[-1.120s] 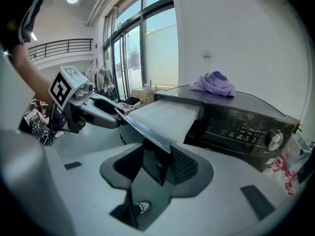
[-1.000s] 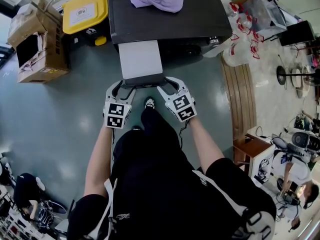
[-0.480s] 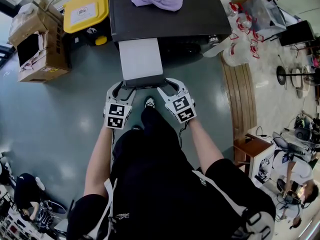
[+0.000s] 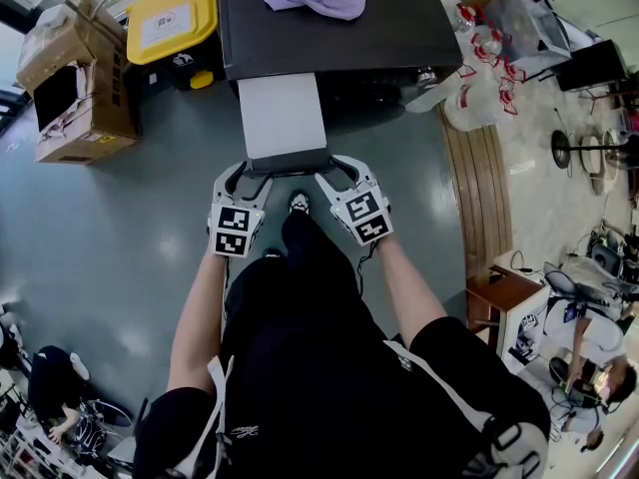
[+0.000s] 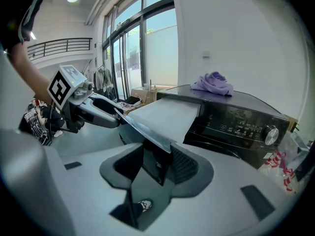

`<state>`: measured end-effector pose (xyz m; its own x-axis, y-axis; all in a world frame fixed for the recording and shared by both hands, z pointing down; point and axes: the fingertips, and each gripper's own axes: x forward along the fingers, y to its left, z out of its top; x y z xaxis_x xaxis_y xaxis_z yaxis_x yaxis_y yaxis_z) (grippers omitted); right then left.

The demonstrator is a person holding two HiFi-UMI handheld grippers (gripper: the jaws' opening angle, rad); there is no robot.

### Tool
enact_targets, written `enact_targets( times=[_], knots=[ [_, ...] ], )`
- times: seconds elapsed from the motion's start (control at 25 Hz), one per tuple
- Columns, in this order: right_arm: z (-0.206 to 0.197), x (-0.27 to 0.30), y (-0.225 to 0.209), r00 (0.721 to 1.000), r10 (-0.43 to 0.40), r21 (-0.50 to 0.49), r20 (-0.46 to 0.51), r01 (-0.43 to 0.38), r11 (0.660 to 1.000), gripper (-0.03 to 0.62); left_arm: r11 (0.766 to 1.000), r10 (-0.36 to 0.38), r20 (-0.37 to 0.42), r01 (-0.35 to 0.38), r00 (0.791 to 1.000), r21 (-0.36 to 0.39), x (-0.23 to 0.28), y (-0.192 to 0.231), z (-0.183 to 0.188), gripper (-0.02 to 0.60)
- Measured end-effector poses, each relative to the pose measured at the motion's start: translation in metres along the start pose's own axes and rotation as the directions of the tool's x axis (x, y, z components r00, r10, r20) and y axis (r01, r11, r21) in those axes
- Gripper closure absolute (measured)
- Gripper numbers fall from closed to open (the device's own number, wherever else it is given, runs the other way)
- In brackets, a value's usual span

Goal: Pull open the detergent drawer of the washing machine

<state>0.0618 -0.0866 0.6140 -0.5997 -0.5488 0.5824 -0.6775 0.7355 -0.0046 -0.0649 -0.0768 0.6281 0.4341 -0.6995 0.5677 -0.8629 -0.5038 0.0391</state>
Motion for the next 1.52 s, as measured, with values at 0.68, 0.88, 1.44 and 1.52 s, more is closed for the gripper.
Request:
enact_targets(
  times=[0.68, 0.88, 1.44, 1.52],
  knots=[
    [-0.013, -0.009, 0.015, 1.000, -0.008, 0.009, -0.015, 0.008, 1.000, 0.422, 1.000, -0.010, 0.008, 0.010, 1.000, -0.005, -0.013, -0.008, -0.008, 0.328],
    [-0.020, -0.010, 0.013, 0.999, 0.012, 0.010, -0.047, -0.011, 1.000, 0.422, 0.999, -0.003, -0.005, 0.002, 1.000, -0.032, -0.014, -0.013, -0.008, 0.328],
    [-0.024, -0.009, 0.009, 0.998, 0.035, 0.013, -0.053, -0.034, 0.999, 0.424, 0.998, 0.038, 0.009, -0.038, 0.999, -0.045, -0.013, -0.015, -0.005, 0.328],
    [-0.024, -0.009, 0.009, 0.998, 0.032, 0.014, -0.057, -0.031, 0.999, 0.424, 0.998, 0.046, 0.007, -0.045, 0.999, -0.049, -0.013, -0.015, -0.004, 0.328]
  ],
)
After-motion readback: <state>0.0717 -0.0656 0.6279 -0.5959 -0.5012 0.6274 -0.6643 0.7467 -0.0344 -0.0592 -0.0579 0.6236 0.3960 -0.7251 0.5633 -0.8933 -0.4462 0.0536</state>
